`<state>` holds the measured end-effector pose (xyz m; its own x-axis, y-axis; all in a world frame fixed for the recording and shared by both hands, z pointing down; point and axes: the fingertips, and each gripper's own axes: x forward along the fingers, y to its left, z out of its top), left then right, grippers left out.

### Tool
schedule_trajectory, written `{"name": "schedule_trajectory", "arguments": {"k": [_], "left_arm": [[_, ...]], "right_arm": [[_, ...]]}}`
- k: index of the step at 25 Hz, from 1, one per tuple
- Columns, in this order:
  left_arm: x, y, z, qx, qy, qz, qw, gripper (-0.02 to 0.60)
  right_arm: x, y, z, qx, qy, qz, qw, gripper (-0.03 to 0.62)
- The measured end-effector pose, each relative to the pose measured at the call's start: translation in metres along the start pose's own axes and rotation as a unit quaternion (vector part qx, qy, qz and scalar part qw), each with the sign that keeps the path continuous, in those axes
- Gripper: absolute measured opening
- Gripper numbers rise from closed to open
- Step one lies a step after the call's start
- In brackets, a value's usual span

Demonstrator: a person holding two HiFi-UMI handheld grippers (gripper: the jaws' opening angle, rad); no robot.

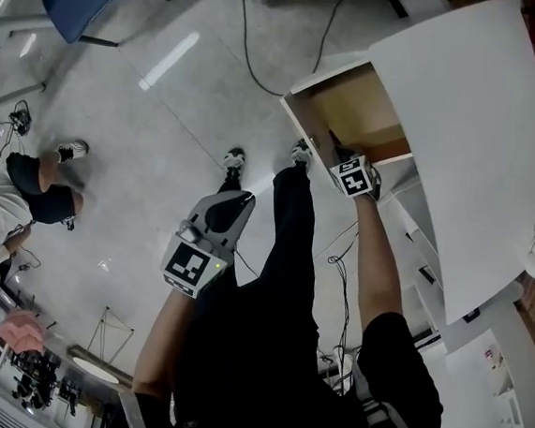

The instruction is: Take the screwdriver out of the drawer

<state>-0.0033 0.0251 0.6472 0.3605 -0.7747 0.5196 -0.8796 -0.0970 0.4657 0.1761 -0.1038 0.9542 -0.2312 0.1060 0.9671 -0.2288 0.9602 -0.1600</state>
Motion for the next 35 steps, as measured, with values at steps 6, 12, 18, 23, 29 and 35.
{"name": "schedule_trajectory", "arguments": {"k": [6,12,18,23,29,35], "left_arm": [[0.015,0.001,-0.013,0.005,0.018,-0.002,0.9998,0.018],[0.018,0.01,-0.023,-0.017,0.016,0.004,0.9997,0.018],[0.022,0.022,-0.022,-0.026,0.007,0.011,0.9996,0.018],[0.027,0.028,-0.021,-0.035,0.0,0.013,0.9993,0.018],[0.032,0.032,-0.02,-0.035,0.001,0.009,0.9993,0.018],[0.031,0.035,-0.029,-0.045,0.004,0.011,0.9989,0.018]], "right_arm": [[0.01,-0.007,0.002,-0.022,0.022,-0.008,0.999,0.057],[0.027,-0.013,-0.005,-0.054,0.066,-0.009,0.996,0.057],[0.041,-0.019,-0.008,-0.056,0.099,0.018,0.993,0.079],[0.047,-0.02,-0.018,-0.074,0.144,0.036,0.986,0.113],[0.058,-0.024,-0.031,-0.072,0.182,0.056,0.979,0.127],[0.069,-0.031,-0.029,-0.068,0.206,0.083,0.973,0.127]]}}
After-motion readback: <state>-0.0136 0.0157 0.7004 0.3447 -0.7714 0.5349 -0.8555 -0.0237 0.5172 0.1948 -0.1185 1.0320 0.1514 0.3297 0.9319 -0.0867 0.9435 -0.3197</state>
